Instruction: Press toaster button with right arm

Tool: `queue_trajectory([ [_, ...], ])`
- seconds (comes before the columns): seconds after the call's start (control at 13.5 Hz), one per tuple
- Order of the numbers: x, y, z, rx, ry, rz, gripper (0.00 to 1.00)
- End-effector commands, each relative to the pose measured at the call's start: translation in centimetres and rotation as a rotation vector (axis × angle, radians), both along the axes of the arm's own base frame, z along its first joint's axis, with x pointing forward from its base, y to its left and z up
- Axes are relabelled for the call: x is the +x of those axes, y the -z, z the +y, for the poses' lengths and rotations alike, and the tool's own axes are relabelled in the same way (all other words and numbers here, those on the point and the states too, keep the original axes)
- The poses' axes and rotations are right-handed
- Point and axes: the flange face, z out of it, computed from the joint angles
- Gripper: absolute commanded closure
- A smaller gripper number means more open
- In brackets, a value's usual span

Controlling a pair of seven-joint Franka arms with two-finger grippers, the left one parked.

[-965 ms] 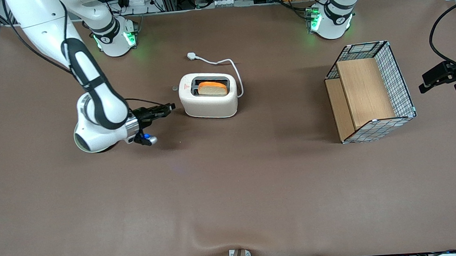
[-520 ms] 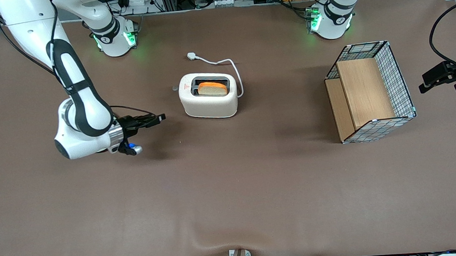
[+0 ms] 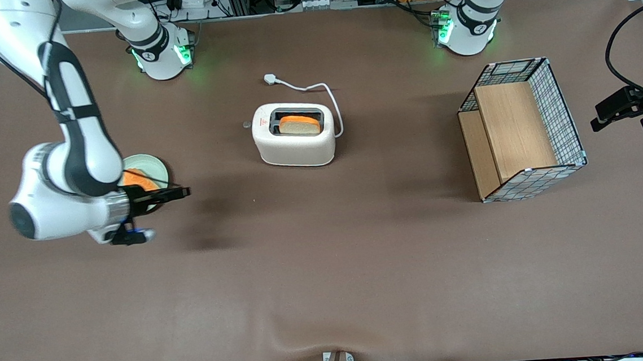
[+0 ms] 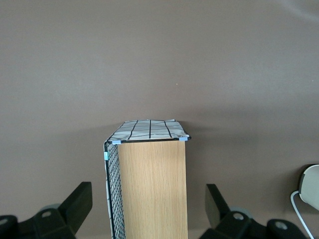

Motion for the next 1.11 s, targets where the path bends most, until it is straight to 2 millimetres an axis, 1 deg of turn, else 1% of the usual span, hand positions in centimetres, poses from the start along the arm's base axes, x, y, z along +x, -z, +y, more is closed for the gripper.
queue_trajectory([
  [0.0,-0.6,-6.6,-2.9,-0.092,-0.043,-0.066,0.00],
  [0.15,-1.6,-11.3,-5.2,-0.176,-0.060,-0.130,0.00],
  [0.37,-4.2,-16.7,-8.2,-0.239,-0.049,-0.150,0.00],
  [0.45,-5.1,-18.2,-8.5,-0.256,-0.036,-0.150,0.00],
  [0.59,-6.8,-20.5,-9.1,-0.307,0.004,-0.118,0.00],
  [0.67,-7.3,-21.5,-9.5,-0.307,0.019,-0.134,0.00],
  [0.82,-7.8,-23.1,-9.2,-0.308,0.018,-0.162,0.00],
  [0.97,-8.8,-25.4,-9.1,-0.309,0.023,-0.204,0.00],
  [1.04,-9.1,-26.1,-9.2,-0.313,0.025,-0.222,0.00],
])
